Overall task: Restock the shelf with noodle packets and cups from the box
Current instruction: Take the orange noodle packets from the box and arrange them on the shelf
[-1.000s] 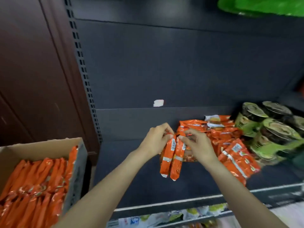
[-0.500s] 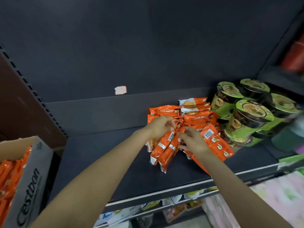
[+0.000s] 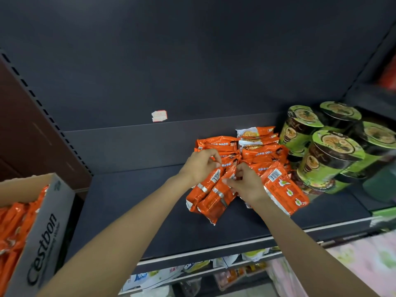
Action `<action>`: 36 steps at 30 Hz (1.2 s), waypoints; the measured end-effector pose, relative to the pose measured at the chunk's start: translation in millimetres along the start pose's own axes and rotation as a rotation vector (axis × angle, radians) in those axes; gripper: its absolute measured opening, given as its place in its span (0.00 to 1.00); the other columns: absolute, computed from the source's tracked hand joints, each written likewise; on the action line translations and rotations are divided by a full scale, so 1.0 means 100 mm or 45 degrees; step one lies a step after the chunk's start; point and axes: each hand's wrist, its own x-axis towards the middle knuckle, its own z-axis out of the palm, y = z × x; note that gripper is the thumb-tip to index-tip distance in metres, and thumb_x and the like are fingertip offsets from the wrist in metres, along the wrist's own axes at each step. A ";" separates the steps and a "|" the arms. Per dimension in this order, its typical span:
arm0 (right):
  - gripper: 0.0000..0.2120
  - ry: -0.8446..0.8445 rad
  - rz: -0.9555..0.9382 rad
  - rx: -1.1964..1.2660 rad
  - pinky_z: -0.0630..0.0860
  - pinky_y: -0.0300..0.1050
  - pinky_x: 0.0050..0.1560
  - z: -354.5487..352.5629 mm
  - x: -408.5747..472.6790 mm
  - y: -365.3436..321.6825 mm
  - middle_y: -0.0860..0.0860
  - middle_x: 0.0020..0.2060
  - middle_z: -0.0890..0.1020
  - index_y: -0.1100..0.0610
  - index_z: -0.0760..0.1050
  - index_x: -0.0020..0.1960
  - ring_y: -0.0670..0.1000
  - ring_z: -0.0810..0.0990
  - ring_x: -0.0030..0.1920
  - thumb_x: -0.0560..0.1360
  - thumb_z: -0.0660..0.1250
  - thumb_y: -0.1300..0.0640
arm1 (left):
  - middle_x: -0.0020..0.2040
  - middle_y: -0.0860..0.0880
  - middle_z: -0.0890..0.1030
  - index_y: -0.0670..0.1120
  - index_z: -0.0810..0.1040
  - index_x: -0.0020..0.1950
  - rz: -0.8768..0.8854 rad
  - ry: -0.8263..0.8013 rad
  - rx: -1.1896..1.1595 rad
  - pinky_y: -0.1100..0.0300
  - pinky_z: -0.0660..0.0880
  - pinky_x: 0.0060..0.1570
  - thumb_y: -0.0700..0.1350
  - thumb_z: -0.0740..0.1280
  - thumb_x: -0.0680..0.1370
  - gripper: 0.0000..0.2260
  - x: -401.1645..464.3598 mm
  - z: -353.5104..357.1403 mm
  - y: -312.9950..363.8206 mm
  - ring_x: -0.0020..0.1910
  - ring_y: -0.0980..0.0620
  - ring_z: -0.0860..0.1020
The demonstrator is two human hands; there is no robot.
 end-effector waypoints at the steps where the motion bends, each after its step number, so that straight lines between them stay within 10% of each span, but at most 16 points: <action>1: 0.13 0.018 -0.007 -0.037 0.73 0.40 0.38 0.00 0.00 -0.01 0.54 0.44 0.77 0.58 0.69 0.49 0.53 0.78 0.43 0.72 0.72 0.57 | 0.49 0.51 0.81 0.47 0.77 0.46 0.015 0.031 -0.036 0.56 0.76 0.53 0.41 0.66 0.78 0.02 -0.02 -0.01 0.01 0.49 0.54 0.80; 9: 0.15 0.239 0.049 -0.092 0.71 0.42 0.34 -0.03 0.00 0.03 0.52 0.36 0.75 0.59 0.66 0.44 0.55 0.77 0.41 0.72 0.72 0.56 | 0.63 0.49 0.73 0.52 0.64 0.70 -0.165 -0.313 -0.282 0.57 0.71 0.61 0.48 0.72 0.73 0.28 -0.11 -0.10 0.04 0.62 0.52 0.73; 12: 0.15 0.196 0.089 -0.016 0.79 0.56 0.46 0.01 -0.01 0.04 0.54 0.39 0.77 0.58 0.66 0.45 0.58 0.82 0.42 0.71 0.73 0.55 | 0.48 0.50 0.75 0.45 0.74 0.54 -0.092 -0.430 0.080 0.54 0.72 0.49 0.45 0.74 0.71 0.15 -0.20 -0.10 -0.10 0.48 0.52 0.73; 18: 0.28 -0.131 0.015 0.065 0.73 0.34 0.42 -0.04 -0.08 -0.09 0.44 0.47 0.73 0.52 0.63 0.60 0.42 0.77 0.44 0.67 0.75 0.63 | 0.62 0.48 0.77 0.49 0.66 0.69 -0.110 -0.270 0.045 0.52 0.74 0.59 0.43 0.67 0.77 0.21 -0.22 -0.12 -0.22 0.59 0.48 0.76; 24: 0.32 0.078 -0.097 -0.287 0.77 0.53 0.54 0.01 -0.04 -0.03 0.56 0.53 0.77 0.52 0.67 0.64 0.56 0.79 0.52 0.65 0.77 0.59 | 0.64 0.48 0.73 0.48 0.66 0.68 -0.144 -0.300 -0.055 0.56 0.71 0.60 0.44 0.63 0.79 0.18 -0.08 -0.08 -0.16 0.62 0.50 0.72; 36: 0.31 0.111 -0.051 -0.604 0.75 0.52 0.55 0.16 0.06 -0.05 0.55 0.62 0.72 0.52 0.59 0.69 0.56 0.74 0.61 0.73 0.71 0.53 | 0.65 0.47 0.69 0.53 0.63 0.74 -0.148 0.056 0.241 0.46 0.69 0.64 0.51 0.61 0.80 0.22 -0.06 0.00 -0.36 0.65 0.47 0.69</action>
